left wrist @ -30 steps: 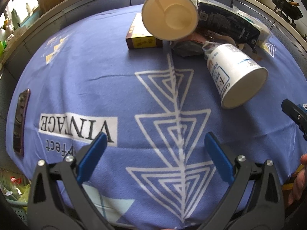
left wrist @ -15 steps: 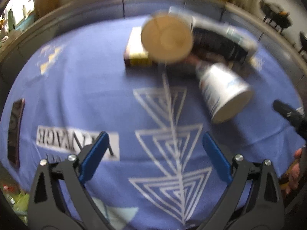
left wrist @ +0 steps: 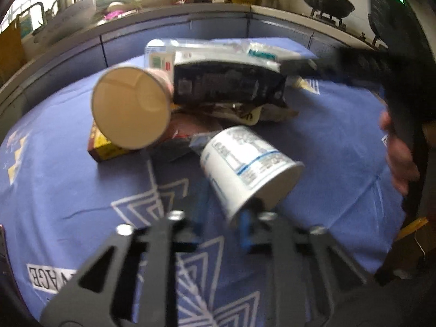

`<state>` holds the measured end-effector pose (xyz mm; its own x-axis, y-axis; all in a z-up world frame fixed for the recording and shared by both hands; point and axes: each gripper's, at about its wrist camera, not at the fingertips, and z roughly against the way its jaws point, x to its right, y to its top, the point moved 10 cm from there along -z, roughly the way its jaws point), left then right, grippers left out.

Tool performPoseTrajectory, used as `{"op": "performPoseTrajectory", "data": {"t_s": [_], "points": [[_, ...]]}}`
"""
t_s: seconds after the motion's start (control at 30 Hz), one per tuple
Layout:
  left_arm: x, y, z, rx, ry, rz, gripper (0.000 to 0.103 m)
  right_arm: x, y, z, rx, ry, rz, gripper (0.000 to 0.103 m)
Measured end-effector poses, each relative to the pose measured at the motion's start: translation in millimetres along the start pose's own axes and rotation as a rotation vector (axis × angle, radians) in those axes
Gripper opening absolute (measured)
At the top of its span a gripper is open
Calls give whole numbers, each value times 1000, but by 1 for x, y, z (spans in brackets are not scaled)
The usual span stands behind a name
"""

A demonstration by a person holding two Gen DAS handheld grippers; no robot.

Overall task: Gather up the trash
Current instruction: 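Grasp the white yogurt cup with the left gripper while the right grasps the milk carton, then carry both items to the beige wastebasket and open both grippers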

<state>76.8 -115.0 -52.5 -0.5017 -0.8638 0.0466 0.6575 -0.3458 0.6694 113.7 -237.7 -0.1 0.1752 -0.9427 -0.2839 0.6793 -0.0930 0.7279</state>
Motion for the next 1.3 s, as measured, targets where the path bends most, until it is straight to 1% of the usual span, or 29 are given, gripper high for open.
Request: {"op": "performPoseTrajectory", "data": {"t_s": [0.03,0.07,0.13,0.2,0.23,0.3,0.33,0.4,0.43,0.5,0.53,0.6,0.63,0.77,0.8,0.87,0.9,0.97,1.03,1.1,1.17,1.23,1.27,1.3], "points": [[0,-3,1,-4,-23,13,5,0,4,-9,-12,36,-7,54],[0,-5,3,-4,-42,24,4,-2,6,-14,-17,82,-23,54],[-7,-12,12,7,-34,31,4,-7,5,-17,-37,161,-50,54],[-12,-16,20,19,-29,49,4,-21,-4,-10,-63,236,-37,54],[-19,-18,26,24,-35,74,4,-34,-15,-2,-86,290,-17,54],[-28,-21,34,27,-36,114,4,-52,-29,11,-105,334,42,54],[-33,-24,37,26,-32,128,4,-56,-33,18,-98,320,84,54],[-37,-26,40,27,-27,140,4,-56,-34,25,-70,234,149,56],[-39,-25,41,29,-27,146,4,-56,-30,26,-50,177,191,57],[-38,-23,39,29,-24,149,4,-60,-22,23,-30,125,254,64],[-37,-24,40,30,-22,151,4,-58,-20,20,-27,112,279,66],[-37,-24,41,32,-21,158,4,-68,-13,9,-12,95,367,79],[-36,-24,41,34,-21,165,4,-72,-12,-1,-19,80,410,80],[-48,-29,45,34,-15,179,4,-75,-17,-38,-78,69,506,79],[-49,-29,47,37,-12,182,4,-76,-19,-41,-81,76,512,64],[-55,-29,56,48,1,181,4,-76,-23,-35,-78,126,473,55],[-57,-29,61,57,5,180,4,-77,-24,-31,-71,146,453,53],[-63,-26,74,72,9,187,4,-78,-23,-16,-46,182,421,52],[-66,-19,85,86,1,191,4,-72,-18,8,-16,244,329,51],[-66,-7,92,100,2,174,4,-67,-5,23,21,278,245,51],[-60,11,97,115,-20,149,4,-48,7,45,69,318,127,51],[-44,38,97,130,-29,103,4,-19,19,65,132,305,27,51],[-32,53,96,139,-33,66,4,9,24,80,182,266,-34,51],[-16,67,94,146,-44,23,4,26,26,89,210,234,-65,51]]}}
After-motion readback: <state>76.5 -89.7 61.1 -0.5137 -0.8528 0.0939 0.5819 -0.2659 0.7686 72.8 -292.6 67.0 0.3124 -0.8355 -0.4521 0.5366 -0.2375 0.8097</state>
